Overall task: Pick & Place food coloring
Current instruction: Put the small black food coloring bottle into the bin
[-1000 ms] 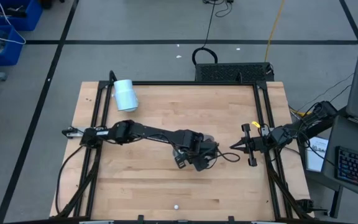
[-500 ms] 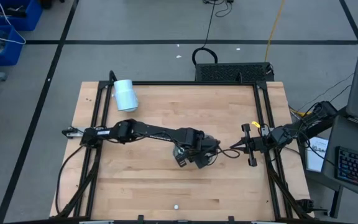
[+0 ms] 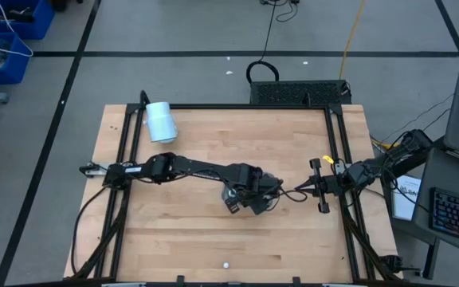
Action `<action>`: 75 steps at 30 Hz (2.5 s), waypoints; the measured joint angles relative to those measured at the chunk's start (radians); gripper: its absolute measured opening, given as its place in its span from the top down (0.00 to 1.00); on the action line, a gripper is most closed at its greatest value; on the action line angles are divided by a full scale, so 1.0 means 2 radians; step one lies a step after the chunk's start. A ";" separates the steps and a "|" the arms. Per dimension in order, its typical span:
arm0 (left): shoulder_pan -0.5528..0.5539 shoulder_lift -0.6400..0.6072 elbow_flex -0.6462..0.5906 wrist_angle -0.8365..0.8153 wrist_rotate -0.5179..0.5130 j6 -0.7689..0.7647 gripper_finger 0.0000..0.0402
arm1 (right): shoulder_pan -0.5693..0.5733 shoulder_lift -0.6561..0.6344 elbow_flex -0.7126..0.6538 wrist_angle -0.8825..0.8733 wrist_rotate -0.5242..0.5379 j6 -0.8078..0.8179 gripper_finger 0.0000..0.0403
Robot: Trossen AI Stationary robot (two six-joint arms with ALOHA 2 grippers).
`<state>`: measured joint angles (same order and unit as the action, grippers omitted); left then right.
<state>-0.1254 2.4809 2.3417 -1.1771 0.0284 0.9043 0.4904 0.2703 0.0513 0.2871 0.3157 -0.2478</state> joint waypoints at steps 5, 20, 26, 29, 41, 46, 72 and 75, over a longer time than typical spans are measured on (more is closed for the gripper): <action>0.002 0.000 -0.012 0.004 0.000 0.002 0.79 | 0.000 0.000 0.000 0.000 0.000 0.000 1.00; 0.001 0.001 -0.027 0.006 -0.014 0.009 0.79 | 0.000 0.000 0.000 0.000 0.000 0.000 1.00; 0.001 0.001 -0.027 0.013 -0.011 0.009 0.79 | 0.000 0.000 0.000 0.000 0.000 0.000 1.00; 0.001 0.001 -0.027 0.013 -0.010 0.009 0.79 | 0.000 0.000 0.000 0.000 0.000 0.000 1.00; 0.001 0.001 -0.039 0.029 -0.004 0.008 0.79 | 0.000 0.000 0.000 0.000 0.000 0.000 1.00; 0.001 0.000 -0.046 0.042 -0.005 0.010 0.79 | 0.000 0.000 0.000 0.000 0.000 0.000 1.00; -0.003 0.000 -0.050 0.037 -0.035 -0.008 0.67 | 0.000 0.000 0.000 0.001 0.000 0.000 1.00; -0.011 -0.002 -0.024 0.015 -0.052 -0.009 0.68 | 0.000 0.000 0.000 0.003 0.000 0.000 1.00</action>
<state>-0.1467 2.4774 2.2936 -1.1476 -0.0753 0.8866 0.4905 0.2703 0.0515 0.2930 0.3161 -0.2478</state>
